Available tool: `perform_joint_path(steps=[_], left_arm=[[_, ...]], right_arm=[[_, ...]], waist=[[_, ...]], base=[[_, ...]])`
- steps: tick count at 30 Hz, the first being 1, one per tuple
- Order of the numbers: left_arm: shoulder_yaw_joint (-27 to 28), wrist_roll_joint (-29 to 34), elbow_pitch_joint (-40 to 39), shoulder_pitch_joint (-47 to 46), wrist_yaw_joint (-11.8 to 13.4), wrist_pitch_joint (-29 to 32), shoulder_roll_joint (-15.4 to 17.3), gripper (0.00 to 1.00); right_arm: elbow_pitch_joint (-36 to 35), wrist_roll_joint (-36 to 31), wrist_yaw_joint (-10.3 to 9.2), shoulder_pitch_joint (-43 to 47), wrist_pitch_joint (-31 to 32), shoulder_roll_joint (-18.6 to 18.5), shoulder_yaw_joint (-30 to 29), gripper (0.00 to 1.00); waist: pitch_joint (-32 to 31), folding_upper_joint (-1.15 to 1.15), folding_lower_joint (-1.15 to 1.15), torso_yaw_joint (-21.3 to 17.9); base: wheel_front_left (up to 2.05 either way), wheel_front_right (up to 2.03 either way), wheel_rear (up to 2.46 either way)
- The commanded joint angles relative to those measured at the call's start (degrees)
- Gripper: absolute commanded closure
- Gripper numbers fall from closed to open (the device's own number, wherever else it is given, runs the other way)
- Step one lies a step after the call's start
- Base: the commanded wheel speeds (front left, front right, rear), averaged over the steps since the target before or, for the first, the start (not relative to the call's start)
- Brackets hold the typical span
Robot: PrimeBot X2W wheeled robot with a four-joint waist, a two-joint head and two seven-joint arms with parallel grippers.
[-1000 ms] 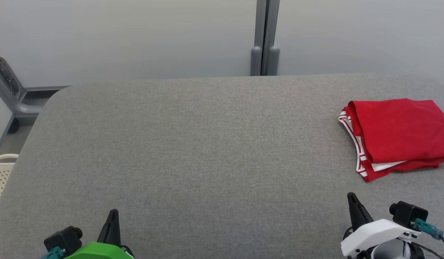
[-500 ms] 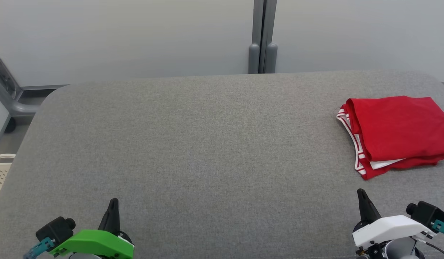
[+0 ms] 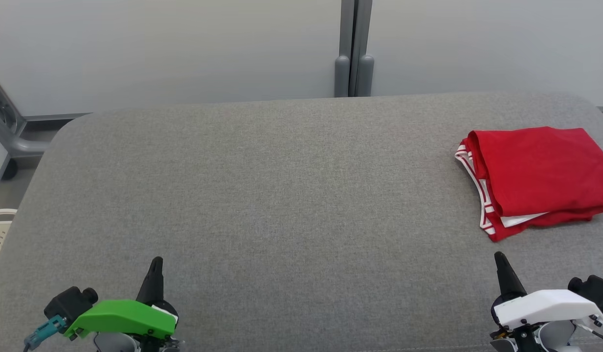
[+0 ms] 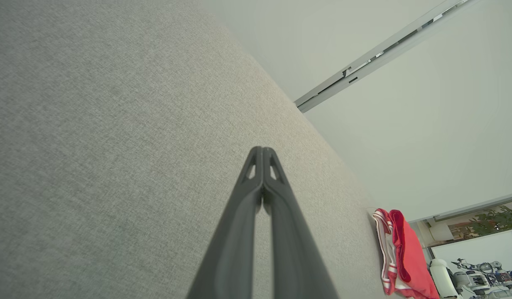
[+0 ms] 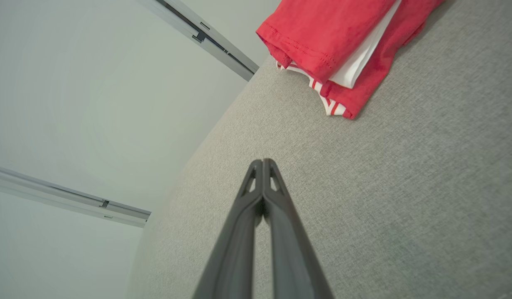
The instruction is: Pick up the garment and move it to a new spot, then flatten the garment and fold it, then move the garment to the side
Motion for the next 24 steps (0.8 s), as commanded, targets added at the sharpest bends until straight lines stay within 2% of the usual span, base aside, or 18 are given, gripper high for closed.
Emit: perform_joint_path(steps=[1, 24], left_arm=[[0.92, -1.84, -0.28, -2.08, -0.66, 0.44, -0.16, 1.00], [4.09, -12.15, 1.11, -5.01, -3.73, 3.44, -2.72, 1.00]], right_arm=[[-1.17, 2.27, 0.01, -1.30, 0.45, -0.29, -0.64, 1.00], [-3.10, 16.13, 0.02, -1.44, 3.43, -0.37, -3.66, 1.00]], waist=[[0.08, 0.00, 0.00, -0.06], [0.92, 0.00, 0.00, -0.68]], base=[[0.00, 0.00, 0.00], [0.00, 0.00, 0.00]])
